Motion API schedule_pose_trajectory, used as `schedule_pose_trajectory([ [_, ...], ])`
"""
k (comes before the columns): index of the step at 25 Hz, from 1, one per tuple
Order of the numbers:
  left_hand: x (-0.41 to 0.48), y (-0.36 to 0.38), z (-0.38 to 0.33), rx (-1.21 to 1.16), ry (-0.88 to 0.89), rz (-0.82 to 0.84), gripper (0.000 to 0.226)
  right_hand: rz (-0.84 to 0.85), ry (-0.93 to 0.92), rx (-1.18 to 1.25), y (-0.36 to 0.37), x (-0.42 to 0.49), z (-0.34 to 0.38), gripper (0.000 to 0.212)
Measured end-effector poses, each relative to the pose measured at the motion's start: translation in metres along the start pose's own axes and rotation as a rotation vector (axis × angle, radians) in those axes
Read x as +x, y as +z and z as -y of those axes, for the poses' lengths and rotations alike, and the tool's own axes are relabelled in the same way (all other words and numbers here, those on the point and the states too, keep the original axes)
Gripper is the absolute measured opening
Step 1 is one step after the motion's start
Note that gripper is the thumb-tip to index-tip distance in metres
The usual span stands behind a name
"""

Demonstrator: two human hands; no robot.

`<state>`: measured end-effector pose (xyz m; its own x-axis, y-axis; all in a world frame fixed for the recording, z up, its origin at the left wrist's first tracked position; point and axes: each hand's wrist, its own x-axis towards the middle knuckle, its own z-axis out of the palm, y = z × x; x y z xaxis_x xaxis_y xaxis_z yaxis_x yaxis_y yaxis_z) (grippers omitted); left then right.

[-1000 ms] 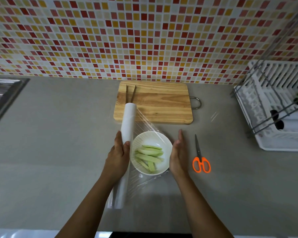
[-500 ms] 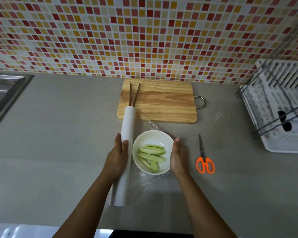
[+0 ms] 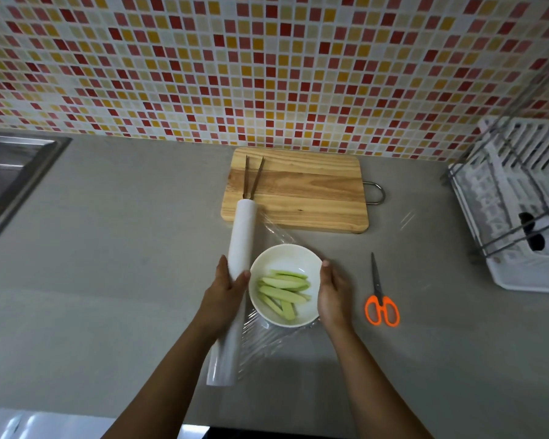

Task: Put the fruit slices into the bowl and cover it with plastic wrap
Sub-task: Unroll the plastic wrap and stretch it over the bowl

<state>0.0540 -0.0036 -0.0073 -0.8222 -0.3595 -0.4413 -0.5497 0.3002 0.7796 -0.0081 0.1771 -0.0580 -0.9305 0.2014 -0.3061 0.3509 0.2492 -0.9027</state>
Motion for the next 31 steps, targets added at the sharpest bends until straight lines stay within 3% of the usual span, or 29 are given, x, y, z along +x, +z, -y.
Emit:
schedule_pose_trajectory([
  [5, 0.002, 0.024, -0.015, -0.032, -0.021, -0.083, 0.042, -0.101, -0.041, -0.057, -0.015, 0.015, 0.013, 0.041],
  [12, 0.008, 0.034, -0.018, 0.052, 0.058, -0.123, 0.036, -0.086, -0.028, -0.082, -0.029, 0.028, 0.024, 0.044],
  [15, 0.011, 0.029, -0.012, 0.049, 0.013, -0.078, 0.046, -0.092, -0.031, -0.118, -0.028, 0.029, 0.022, 0.046],
  [21, 0.008, 0.021, -0.01, -0.33, -0.044, 0.122, 0.063, -0.133, -0.067, -0.164, -0.024, 0.044, 0.028, 0.047],
  [26, 0.006, 0.024, -0.008, -0.318, -0.094, 0.063, 0.042, -0.127, -0.089, -0.165, -0.024, 0.06, 0.035, 0.045],
  [31, 0.0, 0.027, 0.003, -0.476, -0.116, 0.152, 0.047, -0.142, -0.099, -0.179, -0.023, 0.064, 0.036, 0.046],
])
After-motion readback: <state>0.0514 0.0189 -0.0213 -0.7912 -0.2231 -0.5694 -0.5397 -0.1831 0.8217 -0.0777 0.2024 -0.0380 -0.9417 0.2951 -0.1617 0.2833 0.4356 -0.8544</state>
